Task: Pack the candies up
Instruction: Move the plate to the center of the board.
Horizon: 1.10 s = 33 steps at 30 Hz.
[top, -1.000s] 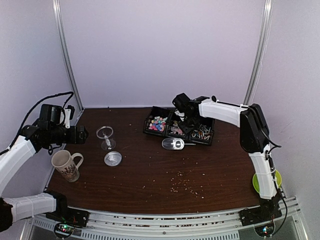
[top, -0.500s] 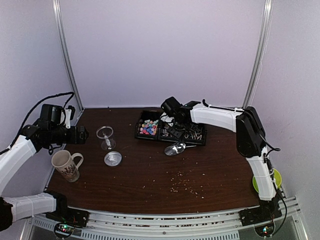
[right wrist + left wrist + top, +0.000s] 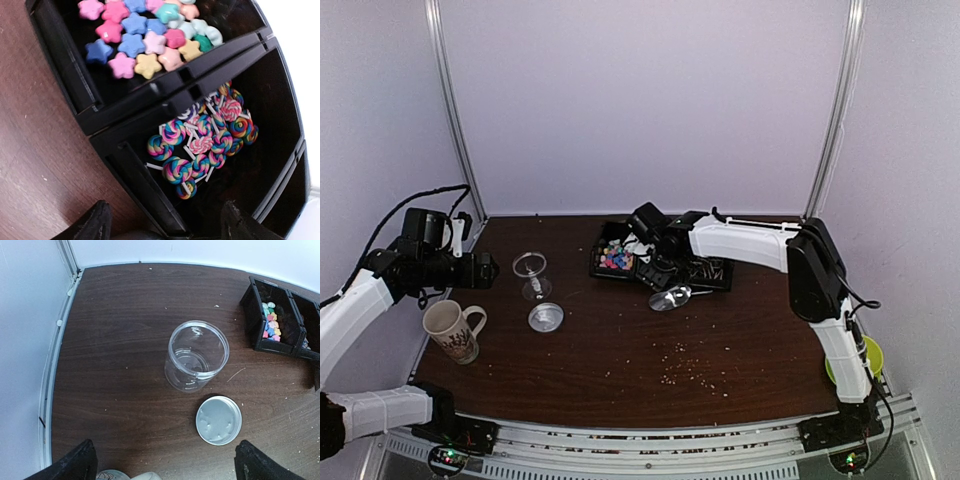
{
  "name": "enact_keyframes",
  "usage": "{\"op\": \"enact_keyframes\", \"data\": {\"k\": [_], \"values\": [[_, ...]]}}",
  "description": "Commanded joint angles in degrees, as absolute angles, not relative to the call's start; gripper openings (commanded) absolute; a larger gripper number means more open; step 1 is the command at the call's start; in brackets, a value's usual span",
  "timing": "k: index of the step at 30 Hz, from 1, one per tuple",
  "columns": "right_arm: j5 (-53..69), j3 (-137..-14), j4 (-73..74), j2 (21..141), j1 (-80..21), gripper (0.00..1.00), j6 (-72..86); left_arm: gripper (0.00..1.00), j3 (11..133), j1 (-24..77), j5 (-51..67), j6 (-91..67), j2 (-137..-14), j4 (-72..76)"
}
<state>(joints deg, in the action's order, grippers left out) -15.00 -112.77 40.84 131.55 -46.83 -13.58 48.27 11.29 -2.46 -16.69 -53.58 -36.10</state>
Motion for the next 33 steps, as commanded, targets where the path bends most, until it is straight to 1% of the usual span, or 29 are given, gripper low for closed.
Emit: {"op": "enact_keyframes", "data": {"k": [1, 5, 10, 15, 22, 24, 29, 32, 33], "values": [[-16.5, -112.7, 41.1, 126.9, -45.5, 0.77, -2.0, 0.98, 48.8, 11.1, -1.7, -16.7, -53.4, -34.3], [-18.0, -111.0, 41.8, 124.4, -42.4, 0.81, 9.6, 0.98, 48.9, 11.1, -1.4, -16.8, -53.5, -34.3], [-19.3, -104.3, 37.7, 120.8, -39.5, 0.83, 18.2, 0.98, 48.9, 11.1, -1.1, -16.8, -53.6, -34.2], [-19.6, -104.1, 38.4, 122.3, -37.9, 0.85, 23.6, 0.98, 48.9, 11.2, -1.0, -16.9, -53.5, -34.2], [-16.9, -105.9, 38.2, 125.6, -37.8, 0.86, 26.6, 0.98, 48.8, 11.2, -1.1, -16.9, -53.4, -34.2], [-16.5, -106.6, 38.7, 126.5, -37.8, 0.85, 27.0, 0.98, 48.8, 11.1, -1.1, -16.9, -53.4, -34.2], [-16.5, -107.0, 39.2, 127.9, -37.8, 0.77, 26.6, 0.98, 48.9, 11.2, -1.0, -16.9, -53.6, -34.1], [-16.1, -107.3, 39.4, 128.7, -37.9, 0.67, 25.6, 0.98, 48.9, 11.2, -0.8, -16.9, -53.7, -34.1], [-15.8, -107.5, 39.5, 128.9, -37.9, 0.61, 25.1, 0.98, 48.9, 11.1, -0.8, -16.9, -53.8, -34.2]]}}
